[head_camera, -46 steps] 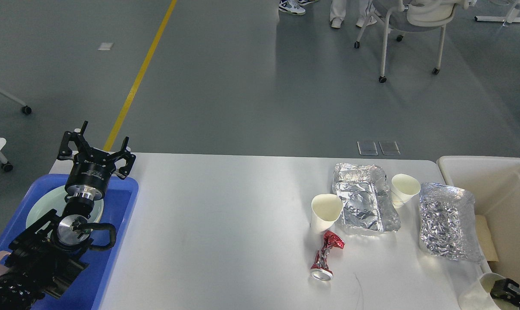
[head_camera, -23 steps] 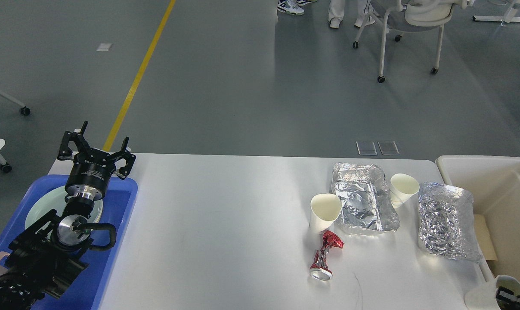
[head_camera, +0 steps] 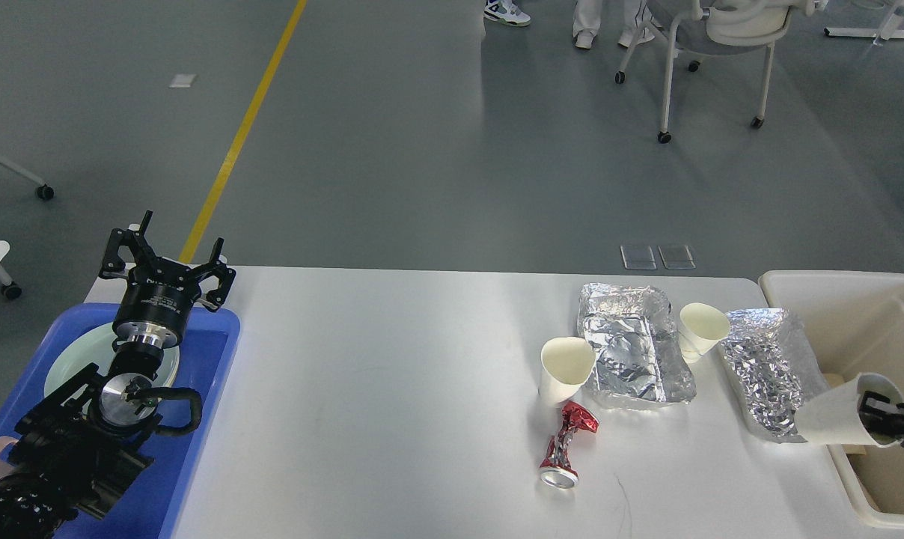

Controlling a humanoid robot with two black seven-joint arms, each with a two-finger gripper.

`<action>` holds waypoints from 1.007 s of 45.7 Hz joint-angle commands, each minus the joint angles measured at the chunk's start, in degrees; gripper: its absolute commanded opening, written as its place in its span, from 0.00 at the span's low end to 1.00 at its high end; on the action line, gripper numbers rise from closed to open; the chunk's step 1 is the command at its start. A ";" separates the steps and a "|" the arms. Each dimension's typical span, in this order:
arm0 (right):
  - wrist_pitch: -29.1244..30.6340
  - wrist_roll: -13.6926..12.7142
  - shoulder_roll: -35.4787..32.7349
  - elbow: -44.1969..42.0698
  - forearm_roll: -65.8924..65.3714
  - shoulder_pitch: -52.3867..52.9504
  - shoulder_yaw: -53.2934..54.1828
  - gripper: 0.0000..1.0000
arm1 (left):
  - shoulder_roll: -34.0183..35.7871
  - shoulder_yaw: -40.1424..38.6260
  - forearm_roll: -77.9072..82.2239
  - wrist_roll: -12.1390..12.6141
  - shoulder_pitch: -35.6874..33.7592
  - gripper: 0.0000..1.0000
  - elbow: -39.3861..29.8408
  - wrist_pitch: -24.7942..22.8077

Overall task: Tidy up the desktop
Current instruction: 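Lift the white paper cup and drop it into the white bin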

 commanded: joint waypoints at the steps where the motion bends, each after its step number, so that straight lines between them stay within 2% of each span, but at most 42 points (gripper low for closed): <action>1: 12.44 -0.47 0.76 0.07 -1.76 12.29 0.18 0.00 | 0.00 0.00 -0.05 0.00 0.00 0.98 0.03 0.00; 9: 28.26 -0.73 8.05 0.51 -1.76 27.77 0.27 0.00 | 0.00 0.00 0.03 0.09 0.00 0.98 -0.06 0.00; 15: 31.88 -0.82 13.76 4.29 -1.67 34.72 0.36 0.00 | 0.00 0.00 -0.05 0.09 0.00 0.98 -0.06 0.00; 22: 31.53 -0.91 18.69 10.97 -1.67 39.30 0.80 0.00 | 0.00 0.00 0.03 0.09 0.00 0.98 -0.06 0.00; 28: 29.43 -1.00 19.57 10.10 -1.59 38.33 0.45 0.00 | 0.00 0.00 0.03 0.09 0.00 0.98 -0.06 0.00; 36: 23.19 -1.43 16.50 -2.90 -1.50 25.78 -3.42 0.00 | 0.00 0.00 -0.05 0.09 0.00 0.98 0.03 0.00; 42: 18.62 -4.59 12.63 -11.16 -0.80 14.27 -3.16 0.00 | 0.00 0.00 -0.05 0.09 0.00 0.98 -0.06 0.00; 46: 13.00 -5.30 11.40 -17.84 -0.01 5.75 -2.81 0.00 | 0.00 0.00 0.03 0.09 0.00 0.98 -0.06 0.00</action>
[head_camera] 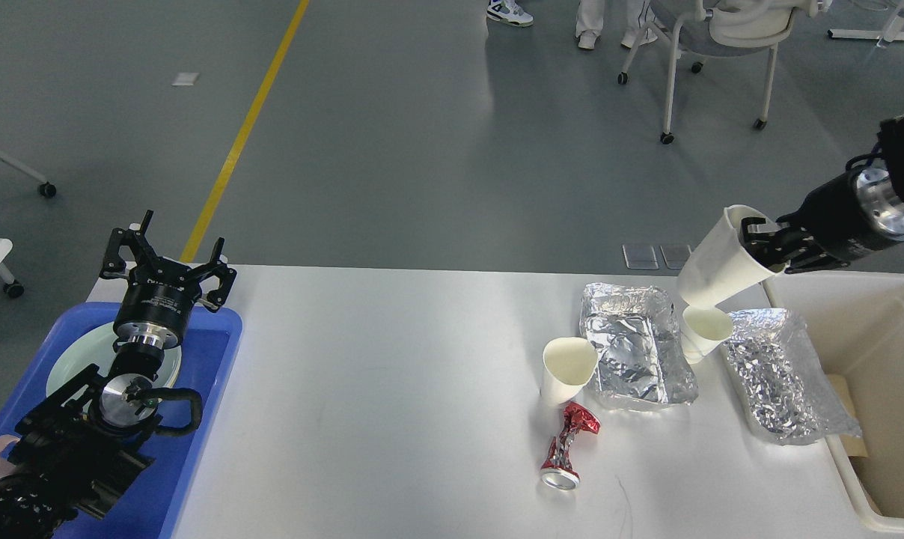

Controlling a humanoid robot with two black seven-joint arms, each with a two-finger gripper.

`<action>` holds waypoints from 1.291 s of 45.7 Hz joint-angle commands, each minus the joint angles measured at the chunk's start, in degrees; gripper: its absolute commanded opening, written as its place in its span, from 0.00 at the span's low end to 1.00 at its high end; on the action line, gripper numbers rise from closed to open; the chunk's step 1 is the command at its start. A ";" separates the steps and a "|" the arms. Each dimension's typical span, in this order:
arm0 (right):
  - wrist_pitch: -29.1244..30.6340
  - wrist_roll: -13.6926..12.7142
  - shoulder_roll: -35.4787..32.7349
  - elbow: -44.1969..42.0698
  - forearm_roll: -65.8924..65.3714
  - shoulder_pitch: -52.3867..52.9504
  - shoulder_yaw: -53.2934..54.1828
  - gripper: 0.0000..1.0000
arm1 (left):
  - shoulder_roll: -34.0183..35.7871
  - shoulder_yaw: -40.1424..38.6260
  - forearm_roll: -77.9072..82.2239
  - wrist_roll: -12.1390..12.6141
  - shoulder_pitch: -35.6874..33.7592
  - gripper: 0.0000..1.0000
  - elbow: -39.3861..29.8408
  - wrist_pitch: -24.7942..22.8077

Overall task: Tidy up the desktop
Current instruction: 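Lift the white paper cup and drop it into the white bin, then move the right gripper down onto the crumpled foil packet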

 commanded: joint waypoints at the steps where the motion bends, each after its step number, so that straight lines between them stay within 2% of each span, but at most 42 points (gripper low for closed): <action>1: -8.00 -1.35 -1.91 -9.94 1.48 -13.03 0.40 0.00 | 0.00 0.00 0.03 0.00 0.00 0.98 -0.04 0.00; 10: -22.06 -2.84 -0.86 -30.41 11.05 -38.34 0.75 0.00 | 0.00 0.00 -0.06 -0.09 0.00 0.98 -0.04 0.00; 13: -25.58 -3.36 2.74 -37.01 18.24 -45.82 0.75 0.00 | 0.00 0.00 0.03 -0.09 0.00 0.98 -0.04 0.00; 18: -29.19 -6.87 9.24 -47.29 34.15 -55.50 1.19 0.00 | 0.00 0.00 0.03 -0.09 0.00 0.98 0.05 0.00; 23: -30.87 -10.92 12.68 -51.53 43.66 -60.34 1.10 0.00 | 0.00 0.00 -0.06 -0.09 0.00 0.98 0.05 0.00; 28: -30.95 -11.54 13.21 -51.71 44.11 -60.61 1.10 0.00 | 0.00 0.00 -0.06 -0.09 0.00 0.98 -0.04 0.00; 29: -30.78 -11.54 13.30 -51.62 44.11 -60.61 1.10 0.33 | 0.00 0.00 -0.06 -0.09 0.00 0.98 0.05 0.00; 30: -30.78 -11.54 13.30 -51.62 44.02 -60.61 1.10 0.93 | 0.00 0.00 0.03 -0.09 0.00 0.98 0.05 0.00; 31: -30.69 -11.63 13.30 -51.53 44.02 -60.61 1.02 1.00 | 0.00 0.00 -0.06 -0.09 0.00 0.98 -0.04 0.00; 32: -30.69 -11.54 13.39 -51.53 43.94 -60.70 1.01 0.94 | 0.00 0.00 0.03 -0.09 0.00 0.98 0.05 0.00; 33: -30.69 -11.54 13.39 -51.53 43.94 -60.78 0.93 1.00 | 0.00 0.00 0.03 -0.09 0.00 0.98 0.05 0.00; 45: -30.69 -11.72 13.65 -51.62 43.85 -60.61 0.66 1.00 | 0.00 0.00 0.03 -0.09 0.00 0.98 0.05 0.00; 52: -29.99 -12.86 13.65 -51.18 42.97 -59.99 0.66 1.00 | 0.00 0.00 0.03 0.00 0.00 0.98 -0.04 0.00; 59: -29.20 -12.68 13.56 -50.48 42.71 -53.32 0.66 1.00 | 0.00 0.00 -0.06 0.00 0.00 0.98 -0.04 0.00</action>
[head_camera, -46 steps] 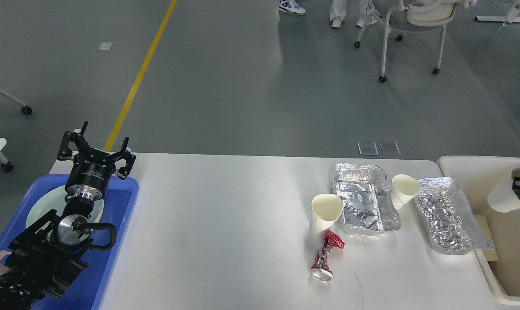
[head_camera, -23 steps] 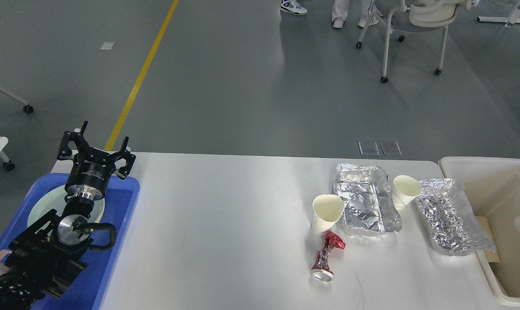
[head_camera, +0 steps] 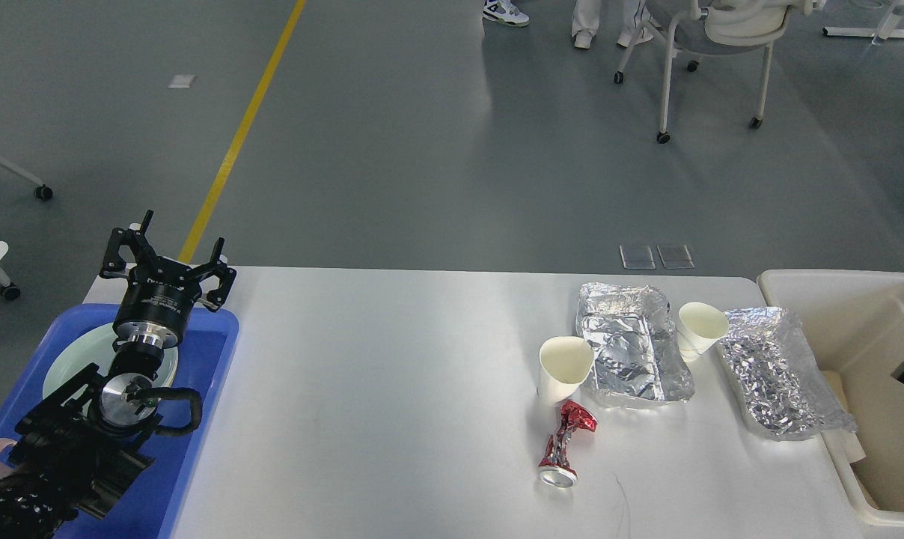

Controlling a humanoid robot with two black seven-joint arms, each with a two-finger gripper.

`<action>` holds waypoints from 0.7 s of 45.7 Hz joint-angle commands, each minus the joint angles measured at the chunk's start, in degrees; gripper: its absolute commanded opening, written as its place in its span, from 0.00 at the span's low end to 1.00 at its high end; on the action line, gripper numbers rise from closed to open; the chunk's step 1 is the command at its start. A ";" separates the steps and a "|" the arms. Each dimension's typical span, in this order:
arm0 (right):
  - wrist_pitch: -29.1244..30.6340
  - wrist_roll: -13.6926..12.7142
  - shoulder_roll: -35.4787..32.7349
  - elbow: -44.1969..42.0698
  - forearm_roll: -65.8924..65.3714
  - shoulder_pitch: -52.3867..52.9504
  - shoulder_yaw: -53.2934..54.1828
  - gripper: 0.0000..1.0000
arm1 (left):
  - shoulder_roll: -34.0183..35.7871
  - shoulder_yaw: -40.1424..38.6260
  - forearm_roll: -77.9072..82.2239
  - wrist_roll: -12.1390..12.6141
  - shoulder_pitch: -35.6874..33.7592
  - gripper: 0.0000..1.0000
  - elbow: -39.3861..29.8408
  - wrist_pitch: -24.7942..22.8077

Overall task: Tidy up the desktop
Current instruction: 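Move the right gripper down onto the crumpled foil packet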

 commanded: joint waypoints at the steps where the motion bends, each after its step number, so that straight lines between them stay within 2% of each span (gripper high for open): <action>1: 1.16 0.21 -0.19 0.75 -0.63 6.23 -0.23 1.00 | 0.00 0.00 0.03 0.00 0.00 0.98 -0.03 0.00; 5: 5.63 0.74 -0.54 2.50 -4.05 13.86 -0.32 1.00 | 0.00 0.00 -0.05 0.00 0.00 0.98 -0.03 0.00; 13: 19.78 1.27 -1.34 11.81 -8.55 33.72 -0.41 1.00 | 0.00 0.00 -0.05 0.00 0.00 0.98 0.06 0.00; 16: 24.53 1.18 -1.34 22.60 -9.16 45.49 -0.49 1.00 | 0.00 0.00 -0.05 0.00 0.00 0.98 -0.03 0.00; 17: 26.46 1.18 -1.42 29.42 -10.64 51.44 -0.49 1.00 | 0.00 0.00 0.03 0.00 0.00 0.98 -0.03 0.00; 21: 30.24 1.18 -1.69 43.78 -15.91 62.46 -0.49 1.00 | 0.00 0.00 0.03 0.00 0.00 0.98 0.06 0.00; 28: 32.45 0.66 -0.90 65.85 -24.10 74.52 -0.14 1.00 | 0.00 0.00 -0.05 0.00 0.00 0.98 0.06 0.00; 32: 32.45 0.57 -0.11 73.42 -24.37 78.30 -0.32 1.00 | 0.00 0.00 0.03 -0.09 0.00 0.98 0.06 0.00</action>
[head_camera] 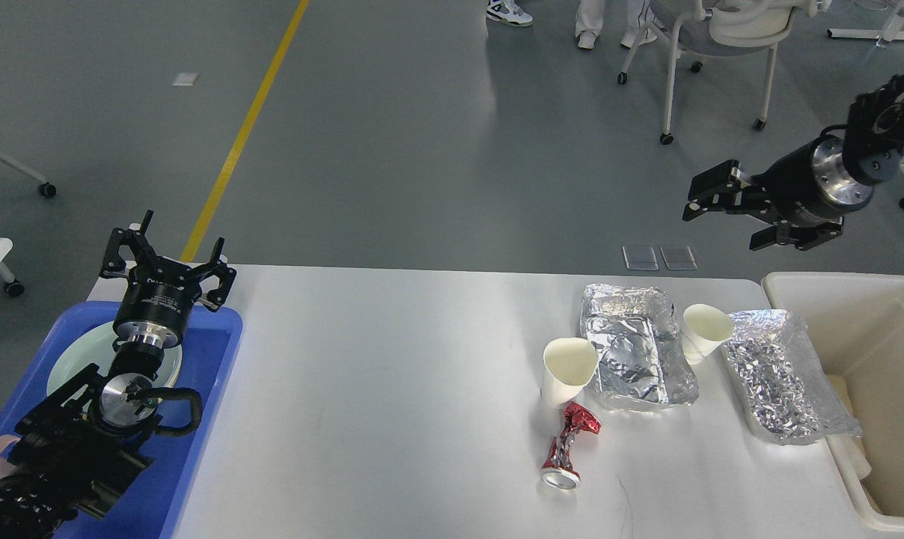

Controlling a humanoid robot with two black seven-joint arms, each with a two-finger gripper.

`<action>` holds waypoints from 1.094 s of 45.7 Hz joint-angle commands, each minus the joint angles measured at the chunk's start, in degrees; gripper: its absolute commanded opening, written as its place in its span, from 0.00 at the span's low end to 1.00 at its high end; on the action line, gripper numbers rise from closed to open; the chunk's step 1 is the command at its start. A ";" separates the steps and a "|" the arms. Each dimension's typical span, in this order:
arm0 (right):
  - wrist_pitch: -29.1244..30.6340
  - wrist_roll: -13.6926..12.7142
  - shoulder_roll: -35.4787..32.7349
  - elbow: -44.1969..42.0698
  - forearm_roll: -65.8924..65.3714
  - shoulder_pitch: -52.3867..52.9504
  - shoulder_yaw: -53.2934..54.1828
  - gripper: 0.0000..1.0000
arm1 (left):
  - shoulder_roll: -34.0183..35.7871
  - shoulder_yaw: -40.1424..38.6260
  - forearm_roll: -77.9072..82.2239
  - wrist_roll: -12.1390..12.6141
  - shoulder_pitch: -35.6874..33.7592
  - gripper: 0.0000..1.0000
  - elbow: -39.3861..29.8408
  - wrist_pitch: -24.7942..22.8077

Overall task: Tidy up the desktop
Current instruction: 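Move the right gripper down onto the crumpled foil packet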

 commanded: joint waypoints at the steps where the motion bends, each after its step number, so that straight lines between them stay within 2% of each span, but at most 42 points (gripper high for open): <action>1: 0.10 -0.23 0.89 11.35 -1.57 5.72 -0.13 1.00 | 0.00 0.00 0.06 0.00 0.00 0.98 -0.05 0.00; 9: -3.15 -0.32 0.45 7.68 -1.93 2.92 -1.36 1.00 | 0.00 0.00 0.06 0.00 0.00 0.98 -0.05 0.00; 16: -9.65 -0.23 -1.65 -3.65 -2.19 -10.78 -2.59 1.00 | 0.00 0.00 0.06 0.00 0.00 0.98 -0.05 0.00; 19: -14.56 -0.23 -3.23 -10.84 -2.19 -20.94 -2.07 1.00 | 0.00 0.00 -0.02 0.00 0.00 0.98 -0.05 0.00; 32: -29.43 0.47 -5.17 -24.40 -1.22 -43.65 1.97 1.00 | 0.00 0.00 -0.02 0.00 0.00 0.98 -0.05 0.00; 38: -30.84 0.56 -5.08 -30.38 -1.22 -51.57 8.56 1.00 | 0.00 0.00 -0.02 -0.09 0.00 0.98 -0.05 0.00; 46: -31.28 0.82 -5.00 -31.35 -1.22 -56.06 14.02 1.00 | 0.00 0.00 0.06 0.00 0.00 0.98 0.04 0.00; 50: -32.86 2.40 -4.56 -31.88 -1.22 -57.64 14.37 1.00 | 0.00 0.00 -0.02 -0.09 0.00 0.98 0.04 0.00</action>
